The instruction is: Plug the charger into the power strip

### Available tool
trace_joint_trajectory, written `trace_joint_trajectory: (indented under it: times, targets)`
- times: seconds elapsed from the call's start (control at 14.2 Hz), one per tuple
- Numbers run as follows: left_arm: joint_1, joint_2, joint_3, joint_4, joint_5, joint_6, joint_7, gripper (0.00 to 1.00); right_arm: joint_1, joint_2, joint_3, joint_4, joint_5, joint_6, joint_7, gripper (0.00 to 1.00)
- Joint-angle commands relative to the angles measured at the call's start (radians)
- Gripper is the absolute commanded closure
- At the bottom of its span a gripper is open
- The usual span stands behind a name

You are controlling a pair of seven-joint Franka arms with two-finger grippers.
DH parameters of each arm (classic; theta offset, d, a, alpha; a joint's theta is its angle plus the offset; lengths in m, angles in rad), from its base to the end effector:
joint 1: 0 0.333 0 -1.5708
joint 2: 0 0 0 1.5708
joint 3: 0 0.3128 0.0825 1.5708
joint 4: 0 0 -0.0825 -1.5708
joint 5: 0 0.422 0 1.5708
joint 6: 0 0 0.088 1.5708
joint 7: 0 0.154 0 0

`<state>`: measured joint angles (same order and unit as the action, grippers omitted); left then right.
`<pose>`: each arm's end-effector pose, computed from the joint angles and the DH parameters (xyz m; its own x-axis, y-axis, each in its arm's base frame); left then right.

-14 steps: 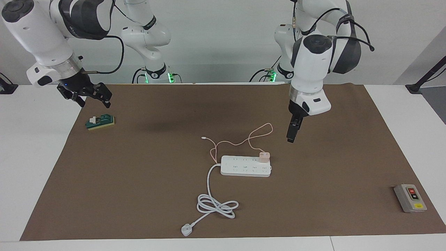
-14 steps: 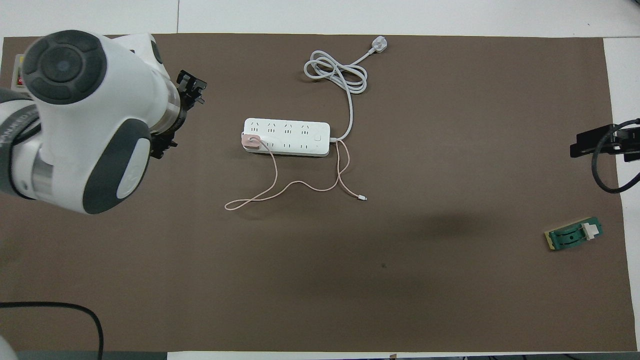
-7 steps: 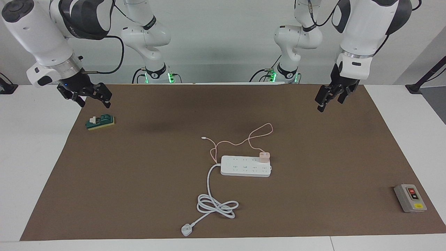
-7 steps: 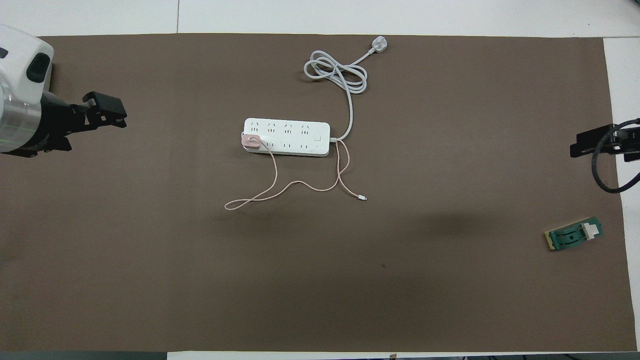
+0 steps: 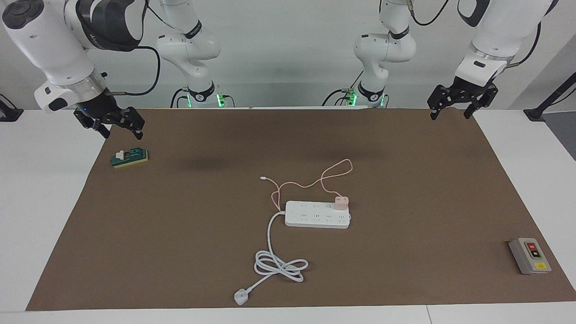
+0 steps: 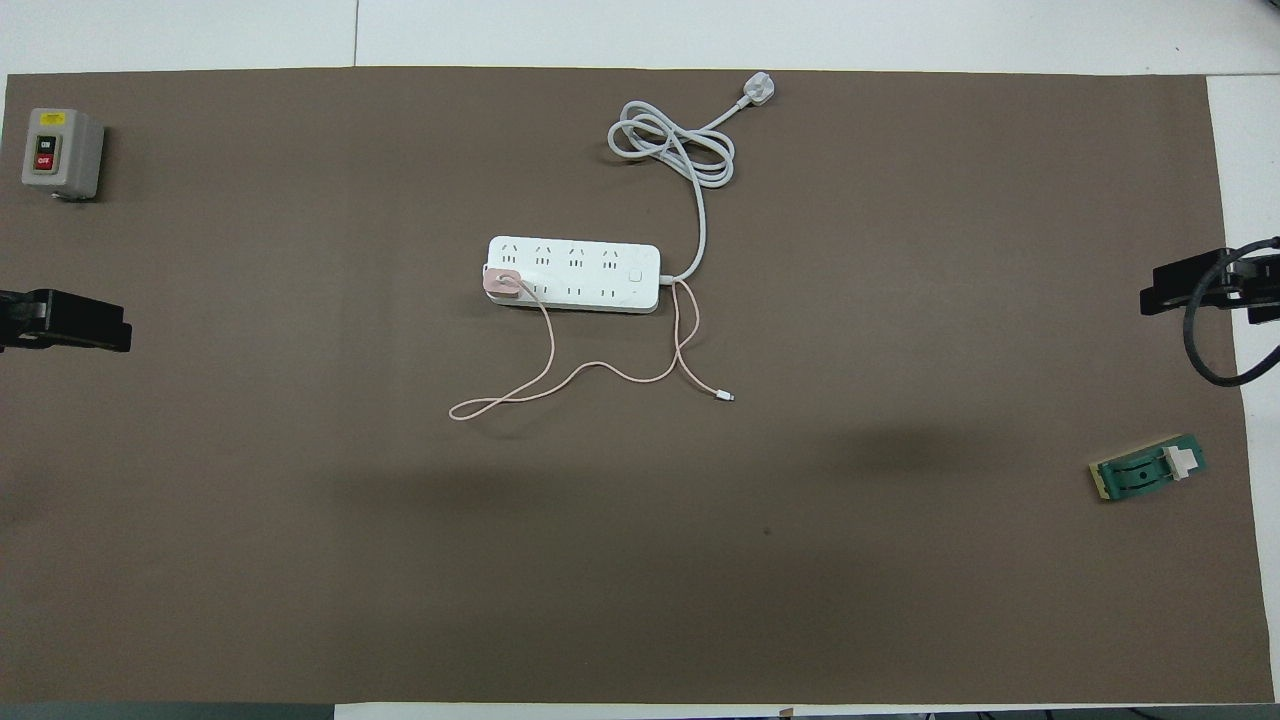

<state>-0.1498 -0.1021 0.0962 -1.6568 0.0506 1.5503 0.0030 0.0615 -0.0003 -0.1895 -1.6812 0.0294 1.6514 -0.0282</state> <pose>0.5580 -0.0198 0.5873 0.9984 -0.0561 -0.0050 -0.0562 -0.9976 -0.0408 0.5900 -0.0716 0.5250 0.9944 -0.1019 -0.0287 -0.1028 -0.9942 -0.0301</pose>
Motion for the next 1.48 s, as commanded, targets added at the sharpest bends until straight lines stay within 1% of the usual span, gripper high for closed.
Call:
trace_joint_trajectory:
  times: [0.0, 0.07, 0.21, 0.35, 0.49, 0.63, 0.77, 0.84, 1.41]
  targets:
    - [0.077, -0.070, -0.010, -0.070, -0.011, 0.003, 0.011, 0.00, -0.006, -0.015, 0.007, -0.009, -0.017, -0.009, -0.006, 0.00]
    - [0.081, -0.085, -0.010, -0.090, -0.009, 0.022, 0.011, 0.00, -0.006, -0.015, 0.007, -0.009, -0.017, -0.009, -0.006, 0.00]
    - [0.082, -0.102, -0.010, -0.098, -0.009, 0.028, 0.009, 0.00, -0.006, -0.015, 0.007, -0.009, -0.017, -0.009, -0.006, 0.00]
    - [0.081, -0.096, -0.010, -0.078, -0.009, 0.039, 0.011, 0.00, -0.006, -0.013, 0.005, -0.009, -0.017, -0.009, -0.006, 0.00]
    - [0.069, -0.084, -0.012, -0.051, -0.009, 0.022, 0.012, 0.00, -0.006, -0.015, 0.005, -0.009, -0.017, -0.009, -0.006, 0.00]
    - [0.078, -0.055, -0.021, -0.035, -0.009, -0.001, 0.012, 0.00, -0.006, -0.013, 0.007, -0.009, -0.017, -0.009, -0.006, 0.00]
    - [0.081, 0.026, -0.026, 0.064, -0.009, -0.077, 0.012, 0.00, -0.006, -0.015, 0.007, -0.009, -0.017, -0.009, -0.006, 0.00]
    - [0.079, 0.031, -0.024, 0.078, -0.014, -0.079, 0.012, 0.00, -0.006, -0.015, 0.007, -0.009, -0.017, -0.009, -0.006, 0.00]
    - [0.079, 0.021, -0.030, 0.057, -0.027, -0.078, 0.032, 0.00, -0.006, -0.015, 0.007, -0.009, -0.017, -0.009, -0.006, 0.00]
